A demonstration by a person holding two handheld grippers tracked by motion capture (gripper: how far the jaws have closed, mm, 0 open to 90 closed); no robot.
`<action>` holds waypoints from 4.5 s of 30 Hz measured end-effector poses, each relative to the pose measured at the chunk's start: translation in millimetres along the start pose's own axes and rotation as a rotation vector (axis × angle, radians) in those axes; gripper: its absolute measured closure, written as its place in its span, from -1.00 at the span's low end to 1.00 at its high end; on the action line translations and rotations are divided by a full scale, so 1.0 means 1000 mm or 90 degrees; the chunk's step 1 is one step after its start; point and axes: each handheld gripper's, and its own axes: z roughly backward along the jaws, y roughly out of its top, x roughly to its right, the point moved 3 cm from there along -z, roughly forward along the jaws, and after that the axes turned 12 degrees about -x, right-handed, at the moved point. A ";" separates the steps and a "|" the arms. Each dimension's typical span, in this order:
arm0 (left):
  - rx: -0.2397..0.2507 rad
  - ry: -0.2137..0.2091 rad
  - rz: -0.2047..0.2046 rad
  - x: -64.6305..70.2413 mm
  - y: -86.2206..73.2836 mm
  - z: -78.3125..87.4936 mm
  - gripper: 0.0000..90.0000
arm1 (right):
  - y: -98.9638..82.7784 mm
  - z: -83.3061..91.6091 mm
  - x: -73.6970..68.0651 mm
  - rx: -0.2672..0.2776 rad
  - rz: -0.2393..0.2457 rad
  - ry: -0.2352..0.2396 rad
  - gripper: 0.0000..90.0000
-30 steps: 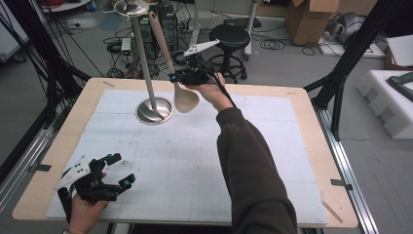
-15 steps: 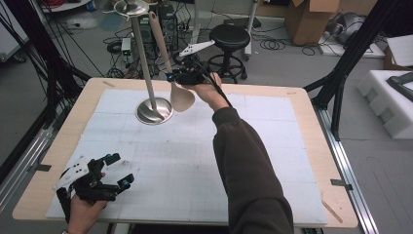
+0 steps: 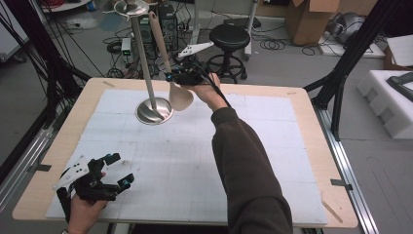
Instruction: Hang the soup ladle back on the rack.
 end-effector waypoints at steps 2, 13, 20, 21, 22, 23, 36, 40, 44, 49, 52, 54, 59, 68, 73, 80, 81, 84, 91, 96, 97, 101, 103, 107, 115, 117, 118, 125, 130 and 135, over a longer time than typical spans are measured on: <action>0.000 -0.001 -0.001 0.000 0.000 0.000 -0.96 | 0.000 0.000 -0.001 -0.002 -0.007 0.000 0.46; 0.008 -0.006 0.004 0.003 0.001 0.001 -0.96 | 0.004 0.009 -0.014 0.009 0.020 0.019 -0.18; 0.012 -0.003 0.008 0.002 0.001 0.002 -0.96 | 0.001 0.025 -0.018 0.028 0.012 0.025 -0.66; 0.012 -0.004 0.009 0.002 0.001 0.002 -0.96 | -0.001 0.027 -0.018 0.032 0.017 0.028 -0.67; 0.011 -0.003 0.007 0.001 0.001 0.002 -0.96 | -0.003 0.030 -0.019 0.031 0.017 0.032 -0.72; 0.012 -0.004 0.009 0.001 0.001 0.001 -0.96 | -0.006 0.034 -0.019 0.029 0.017 0.026 -0.82; 0.006 -0.001 0.004 0.001 0.002 -0.002 -0.96 | -0.035 0.062 -0.026 0.044 0.020 0.023 -1.00; 0.007 -0.003 -0.004 0.003 0.002 -0.003 -0.96 | -0.054 0.069 -0.028 0.054 0.017 0.024 -1.00; 0.003 -0.005 -0.003 0.003 0.002 -0.005 -0.96 | -0.072 0.076 -0.027 0.067 0.001 0.020 -1.00; 0.002 -0.002 -0.002 0.002 0.002 -0.006 -0.96 | -0.087 0.082 -0.028 0.075 -0.010 0.025 -1.00; -0.001 0.000 -0.002 0.002 0.001 -0.006 -0.96 | -0.095 0.086 -0.031 0.080 -0.008 0.021 -1.00; 0.000 0.001 -0.002 0.002 0.001 -0.006 -0.96 | -0.100 0.089 -0.033 0.093 -0.010 0.022 -1.00; 0.003 0.003 -0.007 0.002 0.002 -0.006 -0.96 | -0.113 0.096 -0.038 0.117 -0.020 0.011 -1.00; 0.003 0.005 -0.010 0.003 0.002 -0.007 -0.96 | -0.135 0.105 -0.043 0.130 -0.028 -0.019 -1.00; 0.005 0.003 -0.011 0.004 0.002 -0.007 -0.96 | -0.145 0.108 -0.046 0.133 -0.025 -0.037 -1.00; 0.004 0.005 -0.010 0.003 0.002 -0.007 -0.96 | -0.156 0.109 -0.051 0.131 -0.026 -0.046 -1.00; 0.003 0.006 -0.010 0.003 0.002 -0.007 -0.96 | -0.158 0.109 -0.051 0.134 -0.026 -0.047 -1.00; 0.002 0.007 -0.009 0.003 0.002 -0.008 -0.96 | -0.164 0.110 -0.054 0.134 -0.030 -0.051 -1.00; -0.002 0.012 -0.012 0.002 0.001 -0.008 -0.96 | -0.181 0.112 -0.057 0.137 -0.044 -0.061 -1.00; 0.001 0.013 -0.009 0.002 0.001 -0.008 -0.96 | -0.193 0.115 -0.060 0.150 -0.064 -0.061 -1.00; 0.001 0.013 -0.009 0.002 0.001 -0.008 -0.96 | -0.195 0.115 -0.060 0.153 -0.063 -0.065 -1.00; 0.000 0.014 -0.008 0.001 0.001 -0.009 -0.96 | -0.202 0.120 -0.061 0.157 -0.067 -0.072 -1.00; 0.000 0.016 -0.010 0.001 0.001 -0.009 -0.96 | -0.206 0.123 -0.061 0.159 -0.068 -0.071 -1.00; 0.000 0.018 -0.008 0.001 0.001 -0.009 -0.96 | -0.214 0.129 -0.062 0.166 -0.072 -0.079 -1.00; -0.001 0.018 -0.006 0.001 0.001 -0.010 -0.96 | -0.233 0.136 -0.065 0.166 -0.078 -0.089 -0.99; -0.005 0.018 -0.007 0.001 0.001 -0.010 -0.96 | -0.241 0.138 -0.066 0.168 -0.085 -0.090 -1.00; -0.005 0.018 -0.007 0.001 0.001 -0.010 -0.96 | -0.244 0.138 -0.067 0.169 -0.089 -0.089 -1.00; -0.003 0.019 -0.005 0.001 0.001 -0.010 -0.96 | -0.256 0.138 -0.071 0.161 -0.097 -0.100 -0.99; -0.001 0.016 -0.004 0.000 0.001 -0.009 -0.96 | -0.262 0.141 -0.073 0.163 -0.099 -0.112 -1.00; 0.002 0.017 0.000 0.000 0.001 -0.009 -0.96 | -0.269 0.143 -0.076 0.167 -0.097 -0.136 -0.99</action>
